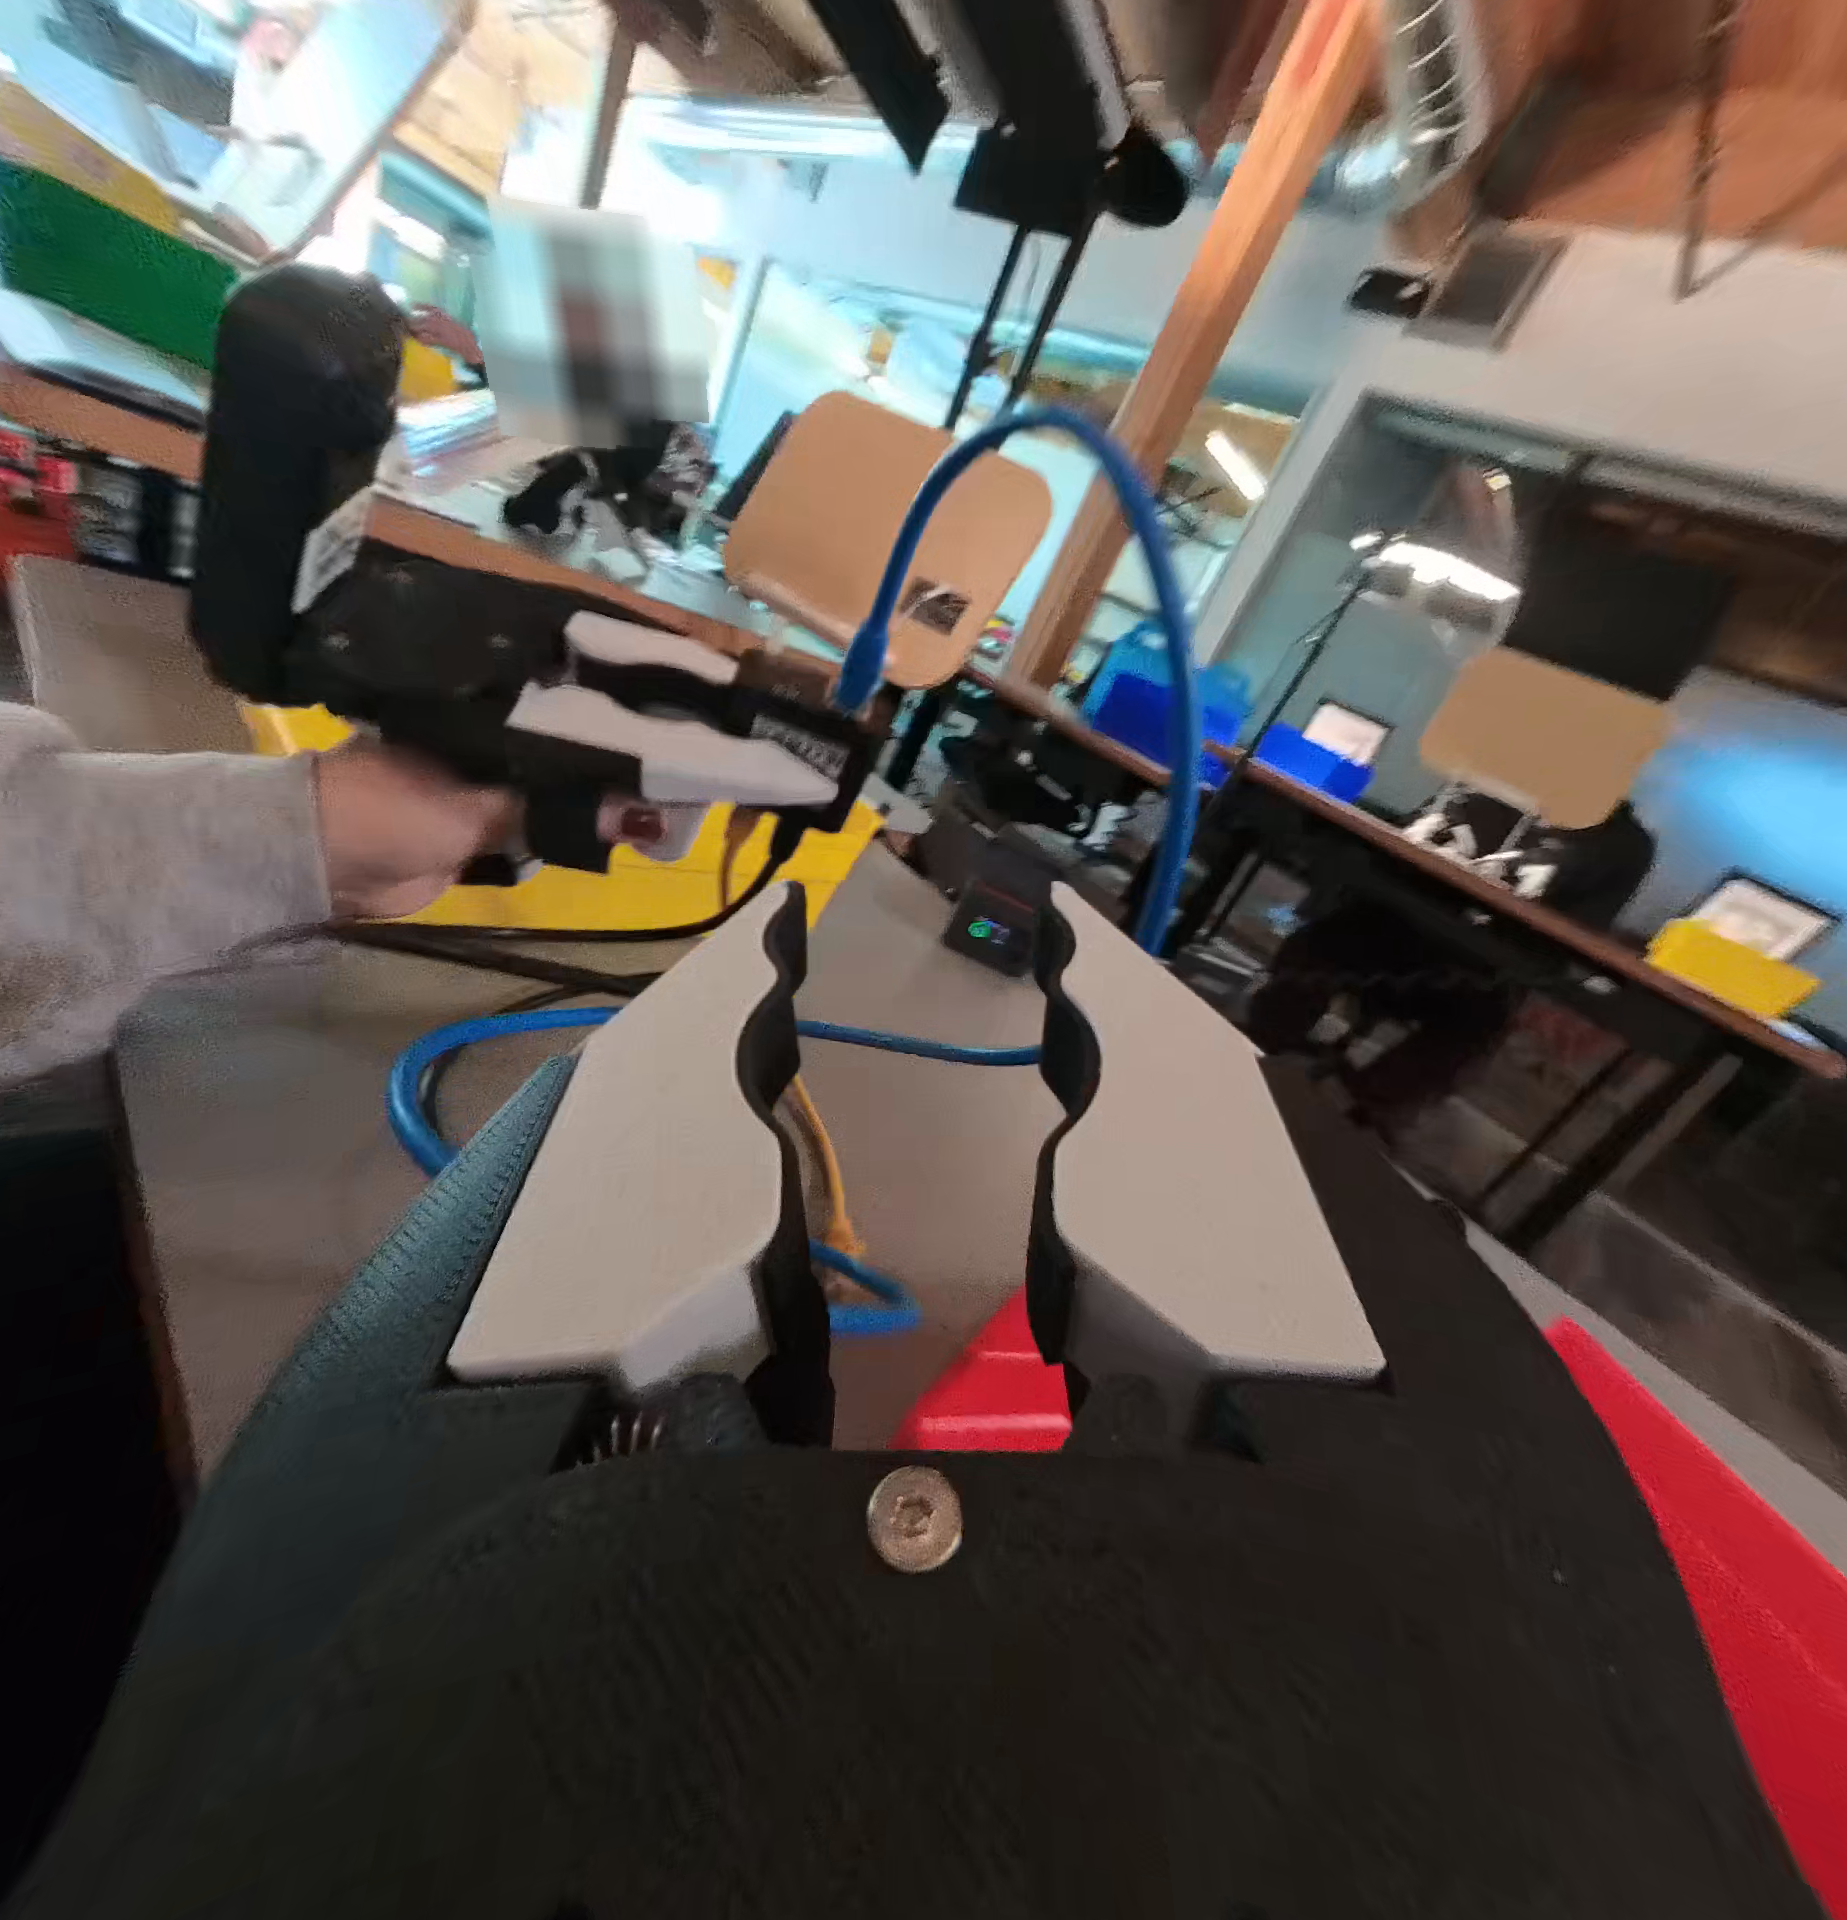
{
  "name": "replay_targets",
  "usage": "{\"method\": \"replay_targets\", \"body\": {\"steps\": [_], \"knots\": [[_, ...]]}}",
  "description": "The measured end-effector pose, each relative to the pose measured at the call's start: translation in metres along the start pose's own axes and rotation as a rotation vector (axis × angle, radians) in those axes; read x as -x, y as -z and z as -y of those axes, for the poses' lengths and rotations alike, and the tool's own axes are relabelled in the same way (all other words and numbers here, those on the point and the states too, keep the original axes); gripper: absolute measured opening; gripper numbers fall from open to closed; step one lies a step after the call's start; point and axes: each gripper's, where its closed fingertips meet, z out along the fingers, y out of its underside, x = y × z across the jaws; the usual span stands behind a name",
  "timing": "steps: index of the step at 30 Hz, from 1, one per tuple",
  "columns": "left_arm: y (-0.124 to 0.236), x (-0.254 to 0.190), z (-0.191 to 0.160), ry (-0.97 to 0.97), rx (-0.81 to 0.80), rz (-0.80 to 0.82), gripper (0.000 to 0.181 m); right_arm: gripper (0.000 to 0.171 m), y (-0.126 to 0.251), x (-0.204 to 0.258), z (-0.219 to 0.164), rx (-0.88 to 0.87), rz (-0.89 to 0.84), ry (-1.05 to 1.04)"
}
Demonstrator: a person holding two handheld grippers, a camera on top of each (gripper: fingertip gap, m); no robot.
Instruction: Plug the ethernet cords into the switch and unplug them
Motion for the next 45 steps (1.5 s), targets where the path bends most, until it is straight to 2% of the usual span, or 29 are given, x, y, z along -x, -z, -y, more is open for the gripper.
{"method": "replay_targets", "body": {"steps": [5,11,12,14,17,23,29,30,33,34,36,39,42,45], "knots": [[0.003,-0.003,0.038,0.268,-0.136,-0.21,0.021,0.056,-0.021,0.008,0.009,0.009,0.155,-0.15],[0.015,-0.019,0.066,0.45,-0.239,-0.481,0.02,0.063,-0.049,0.01,0.029,0.001,0.213,-0.174],[0.018,-0.023,0.071,0.484,-0.262,-0.537,0.02,0.062,-0.055,0.013,0.03,0.015,0.239,-0.183],[0.024,-0.029,0.082,0.566,-0.316,-0.634,0.02,0.051,-0.064,0.023,0.031,0.055,0.317,-0.194],[0.027,-0.03,0.089,0.634,-0.364,-0.681,0.021,0.037,-0.076,0.029,0.036,0.082,0.369,-0.199],[0.032,-0.037,0.094,0.655,-0.38,-0.744,0.021,0.031,-0.087,0.043,0.036,0.129,0.506,-0.234],[0.024,-0.03,0.093,0.663,-0.326,-0.676,0.025,0.023,-0.096,0.043,0.033,0.177,0.535,-0.231],[0.021,-0.023,0.094,0.646,-0.323,-0.626,0.032,0.023,-0.098,0.039,0.034,0.176,0.519,-0.206],[0.021,0.026,0.1,0.583,-0.345,-0.363,0.075,0.021,-0.099,0.024,0.048,0.137,0.483,-0.162],[0.025,0.048,0.103,0.577,-0.366,-0.263,0.08,0.021,-0.098,0.016,0.055,0.121,0.471,-0.162],[0.043,0.091,0.11,0.574,-0.434,-0.081,0.072,0.021,-0.096,-0.002,0.07,0.09,0.447,-0.157],[0.067,0.123,0.114,0.619,-0.486,0.004,0.061,0.021,-0.089,-0.037,0.095,0.061,0.393,-0.109],[0.072,0.13,0.102,0.633,-0.463,0.061,0.059,0.021,-0.082,-0.078,0.119,0.062,0.325,-0.041],[0.066,0.117,0.088,0.592,-0.428,0.089,0.053,0.021,-0.076,-0.121,0.145,0.06,0.259,-0.004]]}}
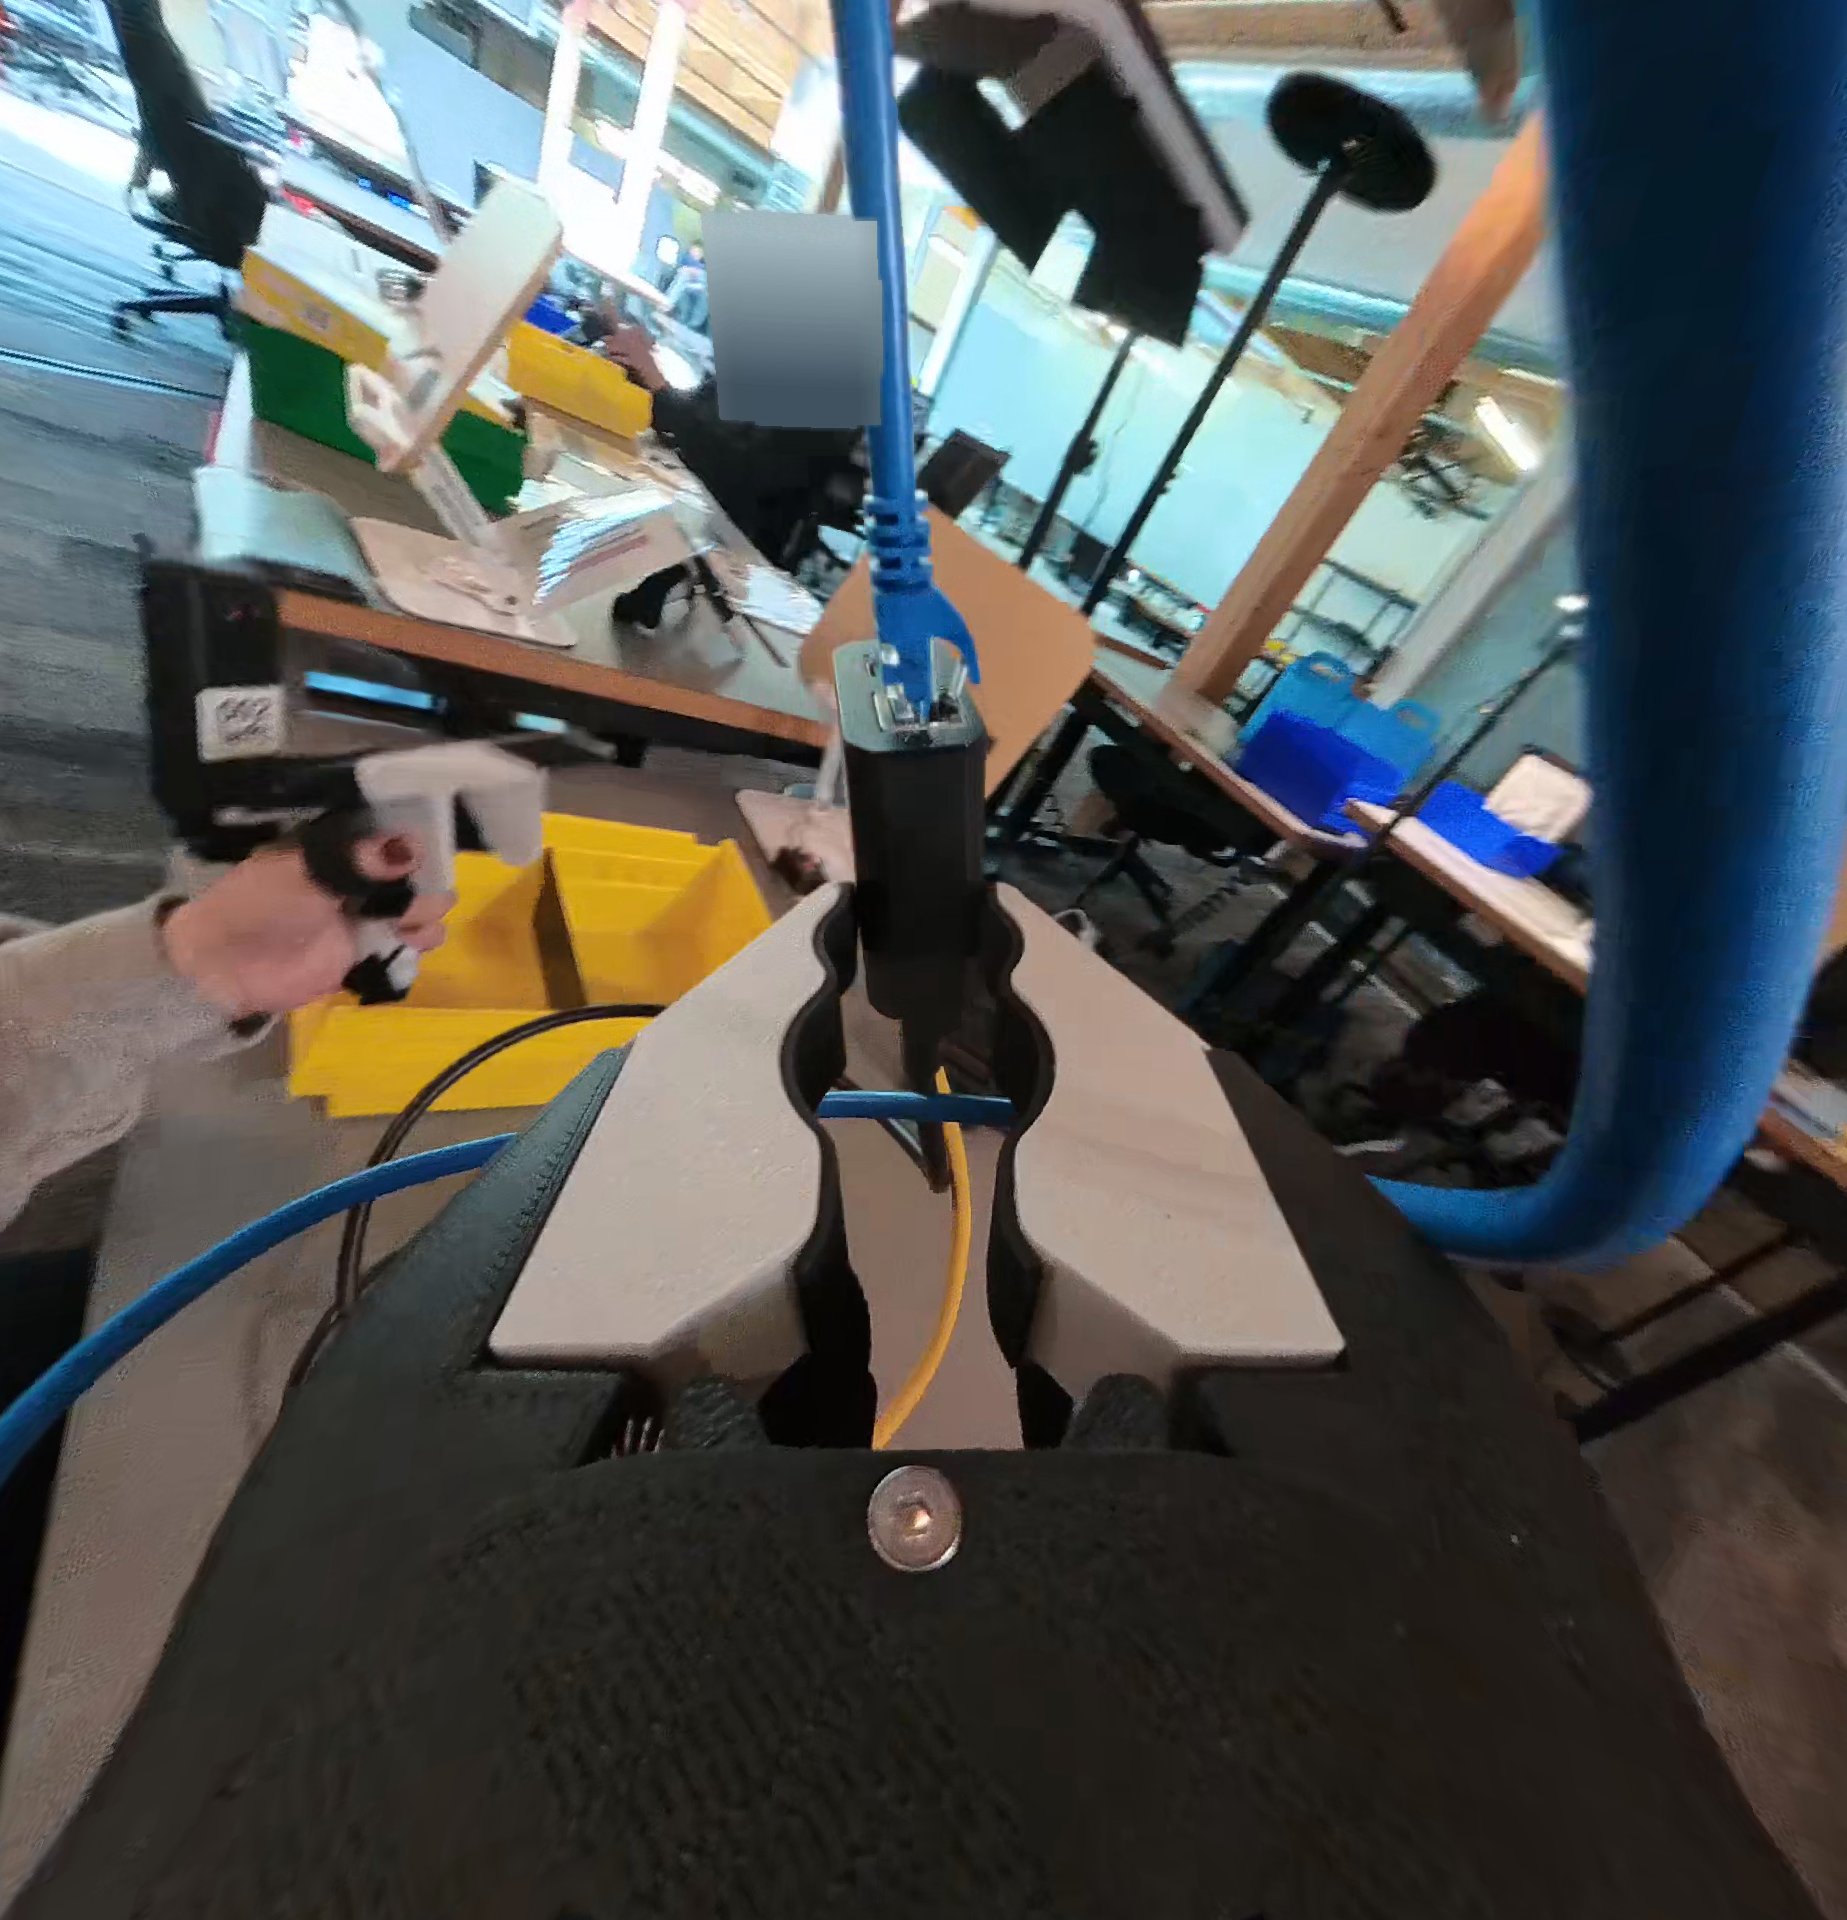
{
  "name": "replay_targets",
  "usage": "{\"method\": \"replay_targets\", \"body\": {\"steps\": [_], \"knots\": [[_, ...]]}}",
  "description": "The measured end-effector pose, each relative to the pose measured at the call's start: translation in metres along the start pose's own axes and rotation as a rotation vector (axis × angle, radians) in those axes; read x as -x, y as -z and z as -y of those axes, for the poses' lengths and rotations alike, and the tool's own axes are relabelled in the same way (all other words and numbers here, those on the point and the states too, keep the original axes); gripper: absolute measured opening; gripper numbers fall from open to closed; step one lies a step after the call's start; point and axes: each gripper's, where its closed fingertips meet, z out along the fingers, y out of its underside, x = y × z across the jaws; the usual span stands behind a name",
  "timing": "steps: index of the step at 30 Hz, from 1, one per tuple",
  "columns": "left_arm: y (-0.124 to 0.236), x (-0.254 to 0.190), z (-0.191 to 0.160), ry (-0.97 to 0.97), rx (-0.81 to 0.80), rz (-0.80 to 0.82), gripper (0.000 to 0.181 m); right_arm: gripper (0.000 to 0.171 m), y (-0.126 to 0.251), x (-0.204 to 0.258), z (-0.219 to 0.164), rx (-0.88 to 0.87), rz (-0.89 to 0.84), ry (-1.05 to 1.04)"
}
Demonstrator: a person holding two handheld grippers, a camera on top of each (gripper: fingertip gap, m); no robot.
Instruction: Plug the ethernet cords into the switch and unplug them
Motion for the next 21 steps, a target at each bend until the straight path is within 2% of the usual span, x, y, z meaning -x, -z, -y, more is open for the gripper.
{"method": "replay_targets", "body": {"steps": [5,11,15,21], "knots": [[-0.002,-0.008,-0.046,-0.079,0.07,0.045,0.056,0.021,0.026,-0.064,0.054,-0.026,-0.117,0.034],[-0.011,-0.037,-0.061,-0.34,0.096,0.049,0.051,0.021,0.059,-0.124,0.113,-0.014,-0.241,0.124],[-0.017,-0.056,-0.098,-0.385,0.18,0.01,0.057,0.021,0.084,-0.158,0.108,0.05,-0.319,0.182],[-0.019,-0.065,-0.141,-0.476,0.243,-0.008,0.056,0.021,0.117,-0.205,0.06,0.128,-0.421,0.11]]}}
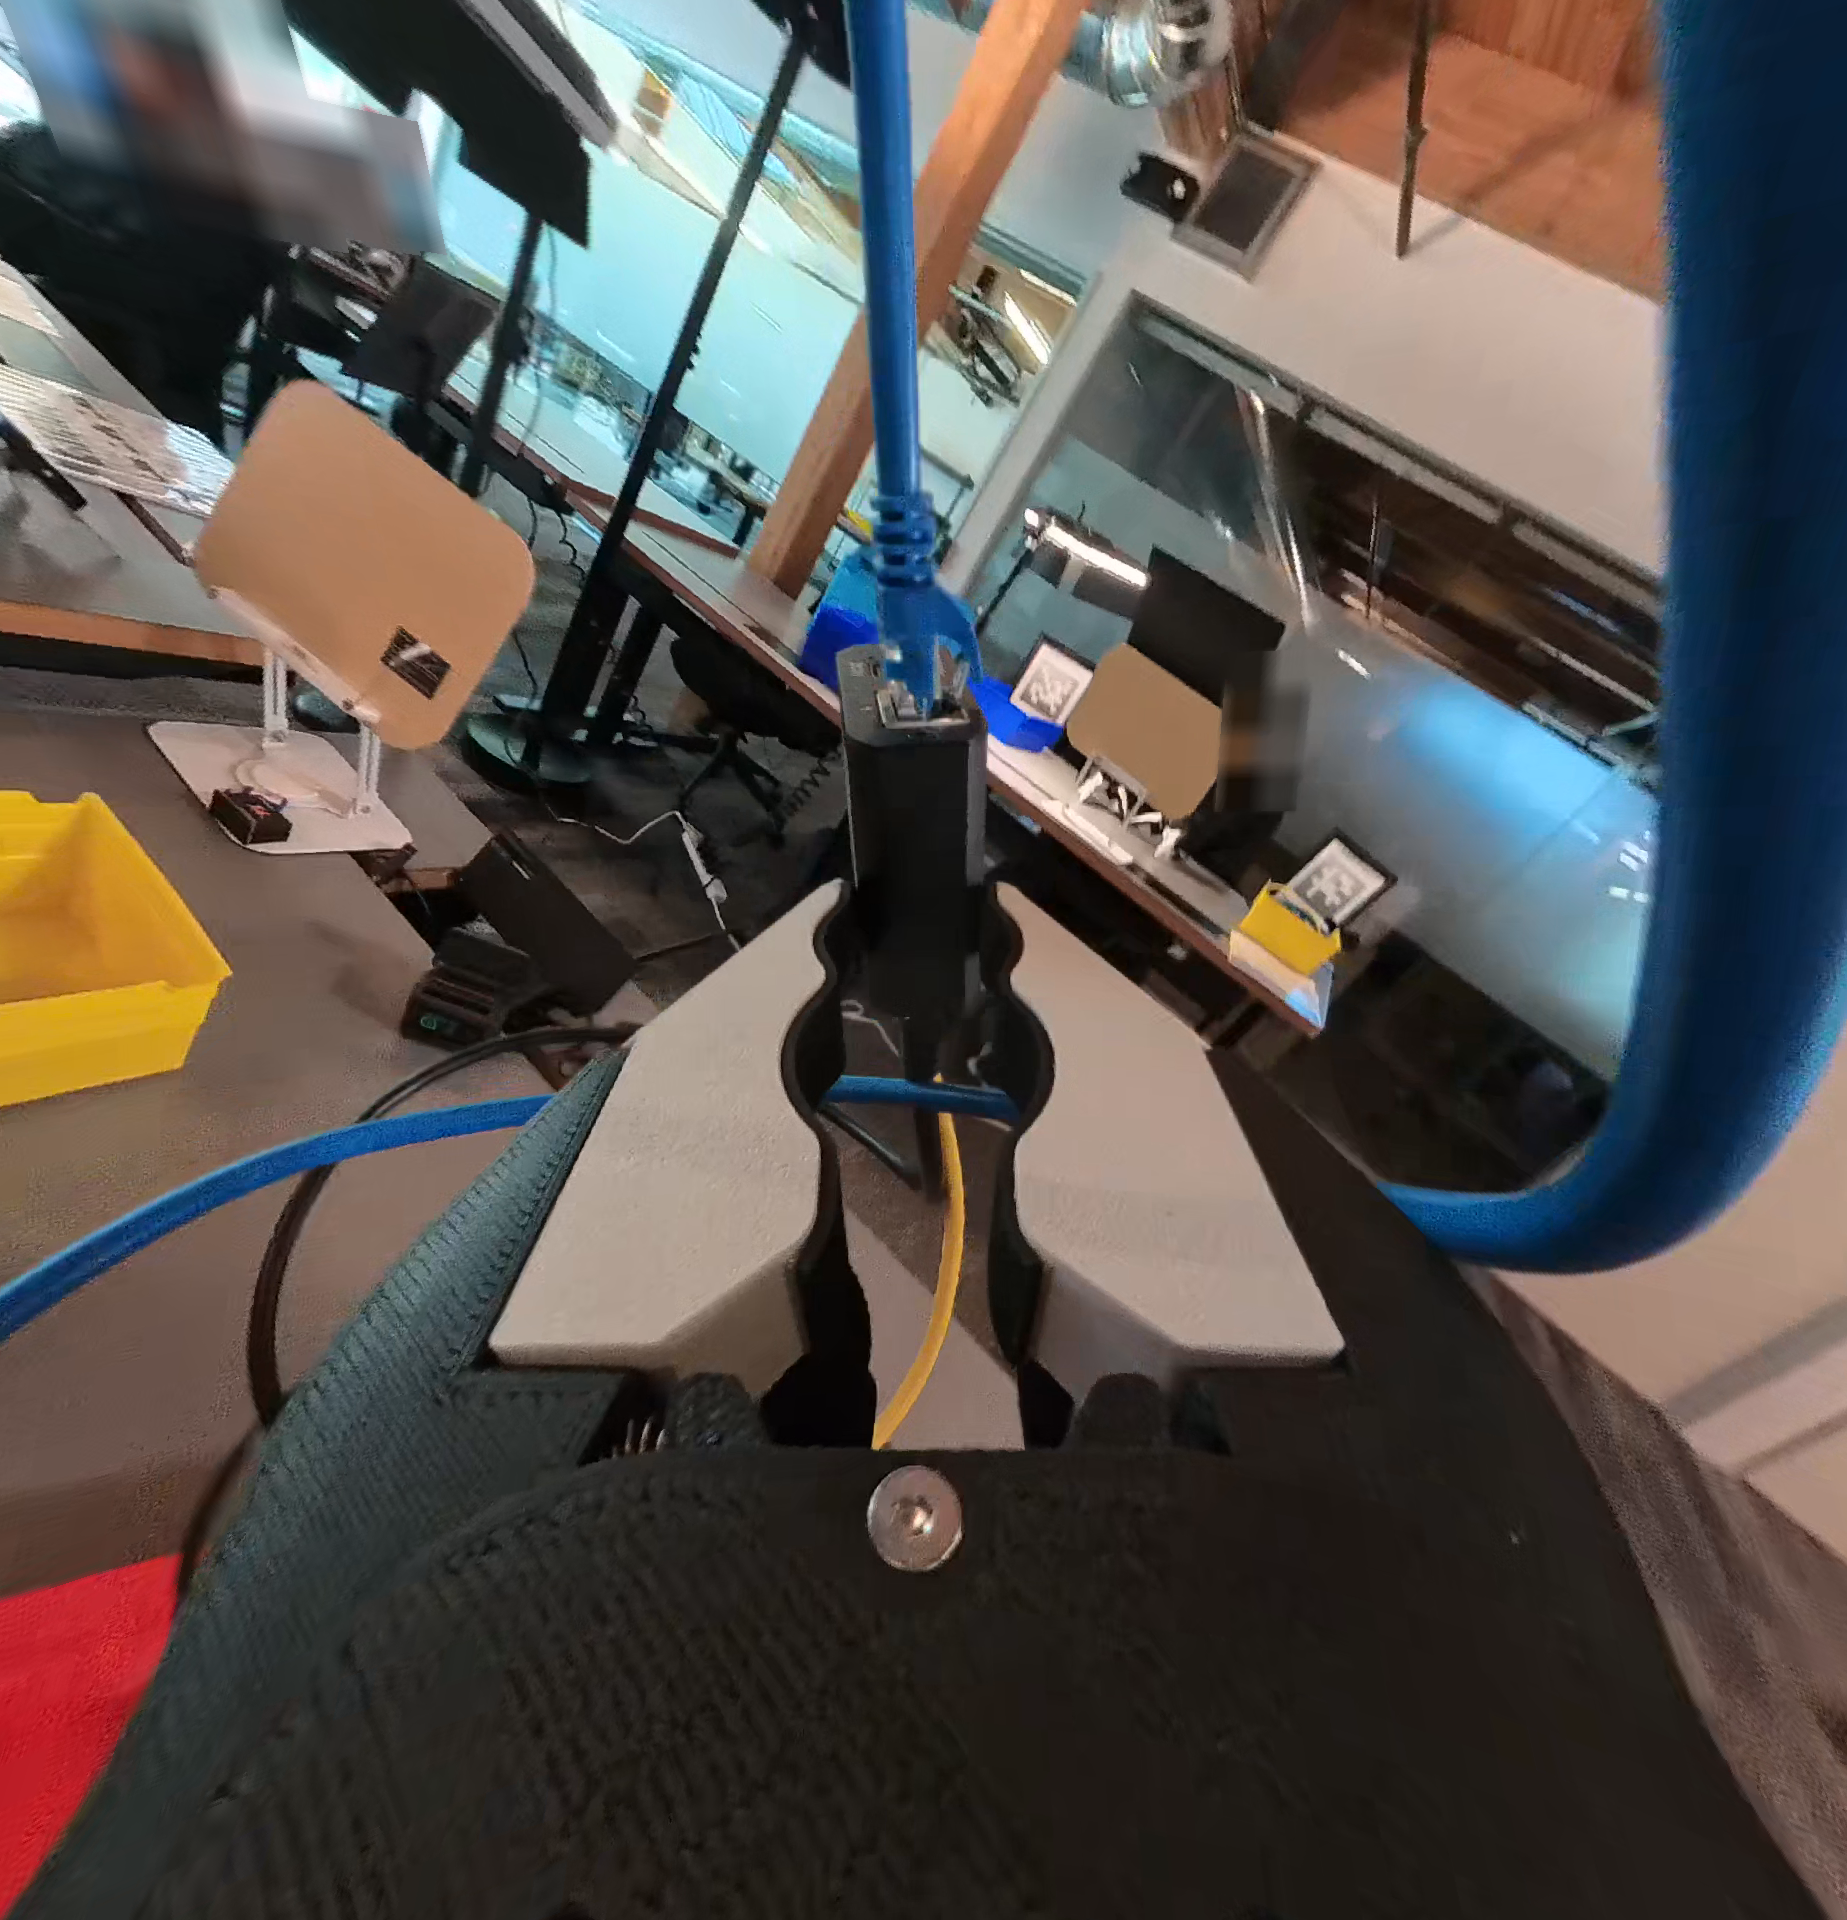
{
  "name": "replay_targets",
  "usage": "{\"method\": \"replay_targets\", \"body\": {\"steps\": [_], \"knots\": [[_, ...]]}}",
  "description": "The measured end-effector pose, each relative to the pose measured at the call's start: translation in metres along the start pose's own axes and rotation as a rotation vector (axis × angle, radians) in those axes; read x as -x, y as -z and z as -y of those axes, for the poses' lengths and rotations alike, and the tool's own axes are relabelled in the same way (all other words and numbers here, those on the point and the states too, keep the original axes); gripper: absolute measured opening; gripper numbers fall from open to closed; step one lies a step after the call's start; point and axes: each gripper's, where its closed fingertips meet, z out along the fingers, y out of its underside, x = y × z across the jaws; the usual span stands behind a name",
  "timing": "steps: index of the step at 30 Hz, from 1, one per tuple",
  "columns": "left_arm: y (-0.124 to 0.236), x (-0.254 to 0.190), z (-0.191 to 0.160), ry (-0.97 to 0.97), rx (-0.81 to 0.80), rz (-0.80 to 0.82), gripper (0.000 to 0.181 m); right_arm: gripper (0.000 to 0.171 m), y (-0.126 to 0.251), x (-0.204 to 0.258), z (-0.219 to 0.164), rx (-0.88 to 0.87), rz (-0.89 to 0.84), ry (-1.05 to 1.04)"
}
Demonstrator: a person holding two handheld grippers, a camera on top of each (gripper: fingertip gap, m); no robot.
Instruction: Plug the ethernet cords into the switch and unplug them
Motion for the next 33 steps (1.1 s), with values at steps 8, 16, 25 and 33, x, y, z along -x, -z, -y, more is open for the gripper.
{"method": "replay_targets", "body": {"steps": [8,16,25,33], "knots": [[-0.005,-0.013,-0.034,-0.013,0.068,-0.013,0.053,0.021,0.002,-0.002,-0.103,0.151,-0.009,-0.062],[-0.006,-0.017,-0.048,-0.042,0.1,-0.016,0.052,0.021,0.005,0.014,-0.168,0.219,-0.014,-0.068],[-0.004,-0.021,-0.062,-0.032,0.142,-0.029,0.052,0.021,0.002,0.041,-0.216,0.156,-0.046,-0.115],[-0.005,-0.027,-0.068,-0.044,0.165,-0.05,0.053,0.021,-0.005,0.077,-0.278,0.22,-0.026,-0.132]]}}
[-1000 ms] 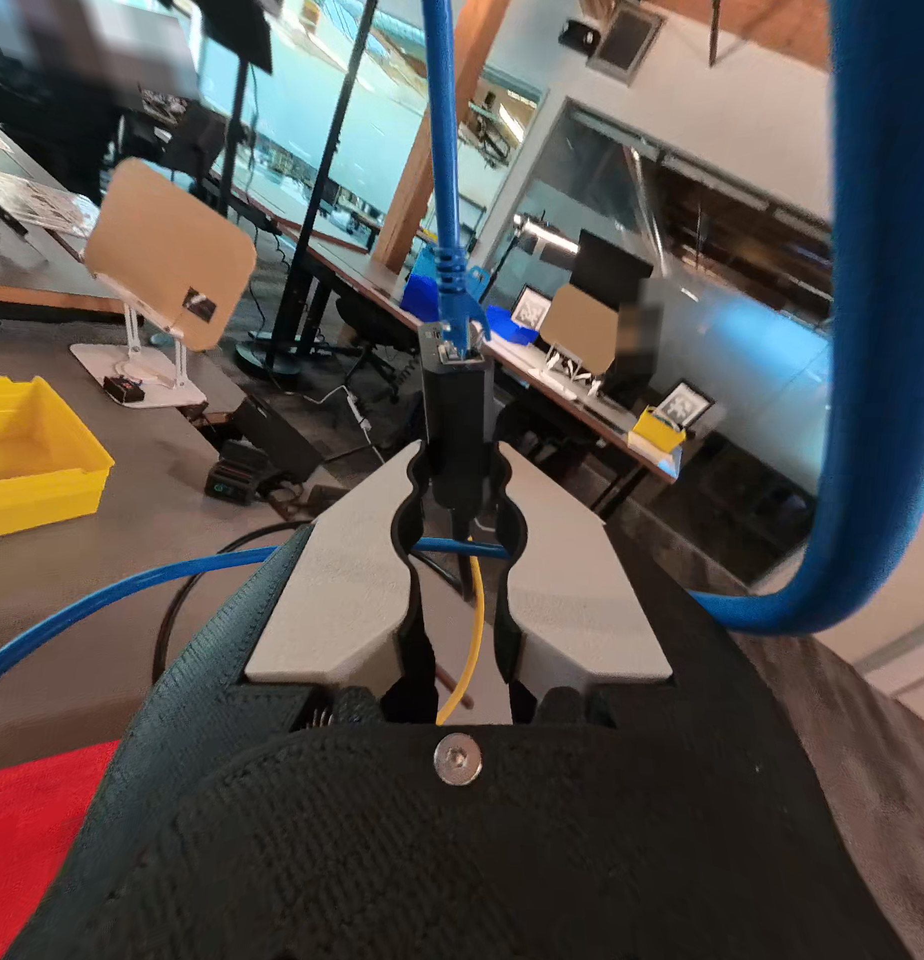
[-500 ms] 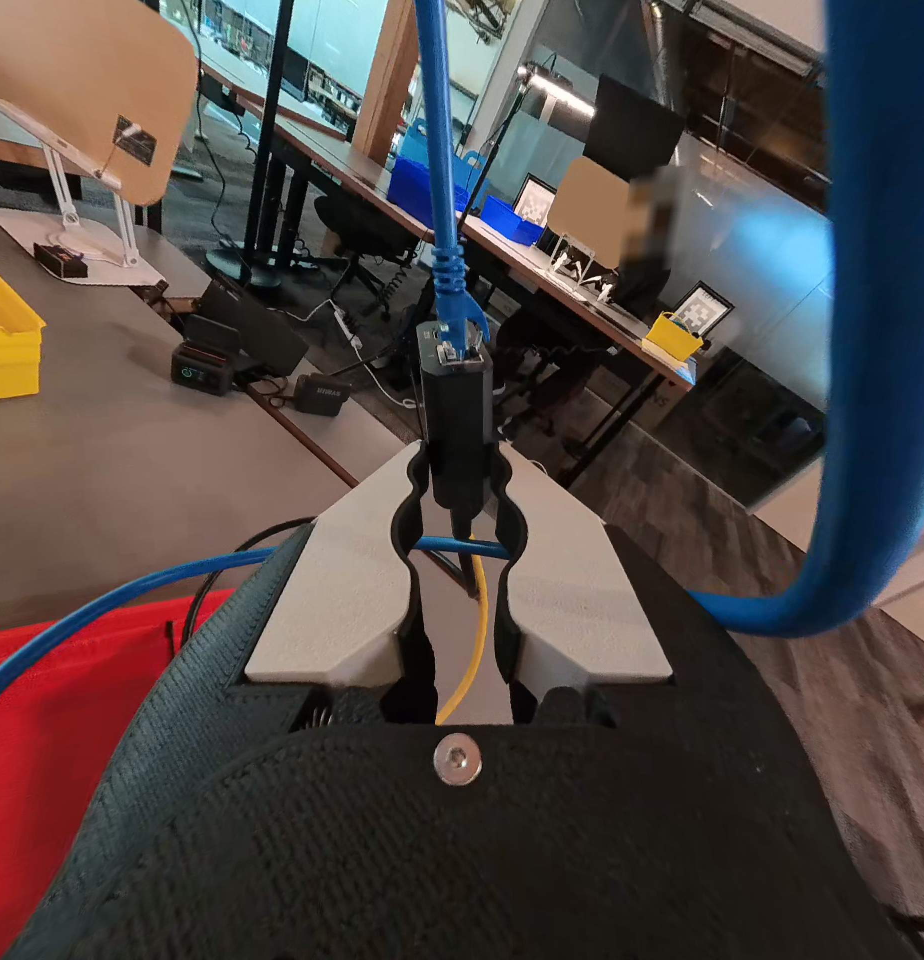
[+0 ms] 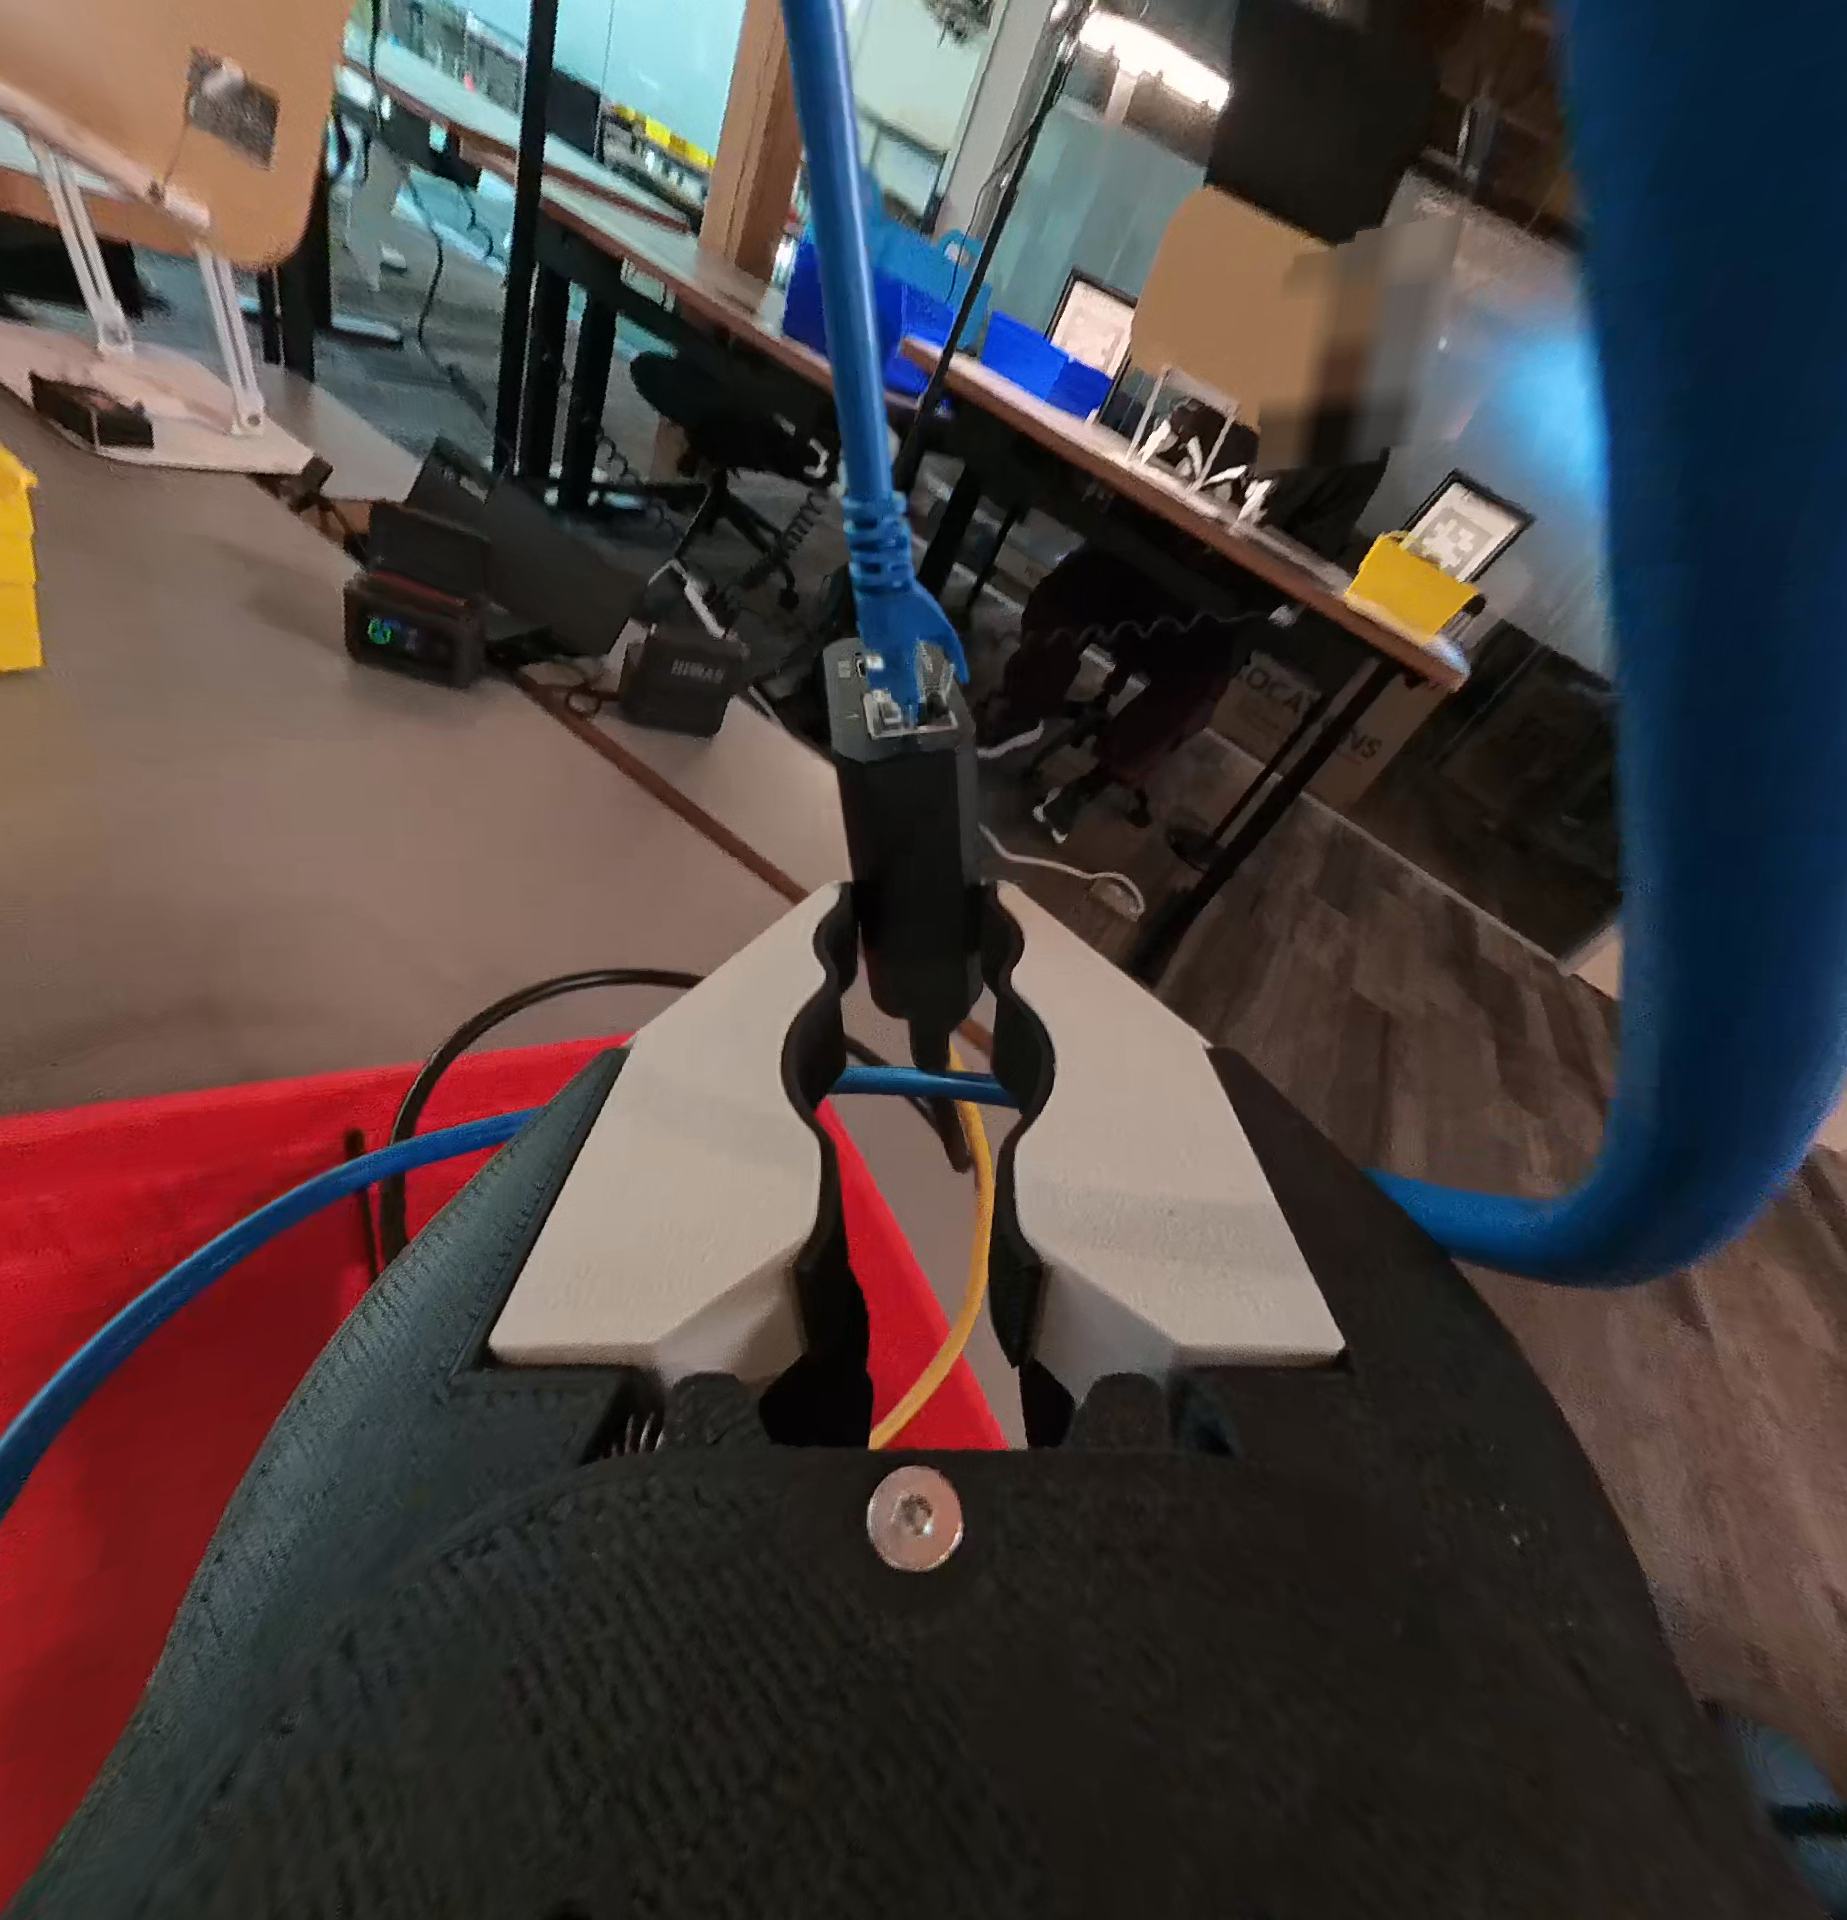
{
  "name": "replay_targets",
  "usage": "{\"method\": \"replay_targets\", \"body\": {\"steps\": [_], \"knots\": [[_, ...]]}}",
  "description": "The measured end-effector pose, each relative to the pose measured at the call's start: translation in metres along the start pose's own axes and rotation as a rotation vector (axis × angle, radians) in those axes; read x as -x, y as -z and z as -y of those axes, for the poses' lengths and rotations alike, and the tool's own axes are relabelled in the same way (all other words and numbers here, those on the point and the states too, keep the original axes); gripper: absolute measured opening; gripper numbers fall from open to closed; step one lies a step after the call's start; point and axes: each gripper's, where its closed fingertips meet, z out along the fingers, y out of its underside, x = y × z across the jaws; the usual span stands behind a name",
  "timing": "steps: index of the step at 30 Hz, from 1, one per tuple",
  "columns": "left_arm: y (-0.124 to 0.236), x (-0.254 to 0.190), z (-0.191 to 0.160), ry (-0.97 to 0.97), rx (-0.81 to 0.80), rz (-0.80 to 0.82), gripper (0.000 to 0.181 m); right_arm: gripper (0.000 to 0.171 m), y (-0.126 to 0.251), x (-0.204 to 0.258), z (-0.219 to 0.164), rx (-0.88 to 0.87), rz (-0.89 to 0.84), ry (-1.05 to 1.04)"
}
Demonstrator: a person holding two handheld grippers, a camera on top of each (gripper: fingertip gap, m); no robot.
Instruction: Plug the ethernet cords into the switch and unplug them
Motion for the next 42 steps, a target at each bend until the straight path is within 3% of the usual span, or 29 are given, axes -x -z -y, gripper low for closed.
{"method": "replay_targets", "body": {"steps": [8,16,25,37,42], "knots": [[-0.001,-0.001,-0.004,0.006,0.012,-0.007,0.052,0.022,-0.006,0.029,-0.059,0.277,0.176,0.087],[-0.001,-0.003,-0.006,-0.007,0.024,-0.01,0.052,0.022,-0.003,0.051,-0.072,0.534,0.326,0.24],[-0.001,-0.004,-0.006,-0.004,0.021,-0.018,0.052,0.021,0.002,0.031,0.001,0.211,0.216,0.159],[-0.002,-0.006,-0.006,-0.014,0.031,-0.025,0.052,0.02,0.039,-0.017,0.029,-0.026,0.071,-0.014],[-0.004,-0.009,-0.007,-0.017,0.039,-0.037,0.052,0.02,0.037,-0.029,0.023,-0.036,-0.011,-0.056]]}}
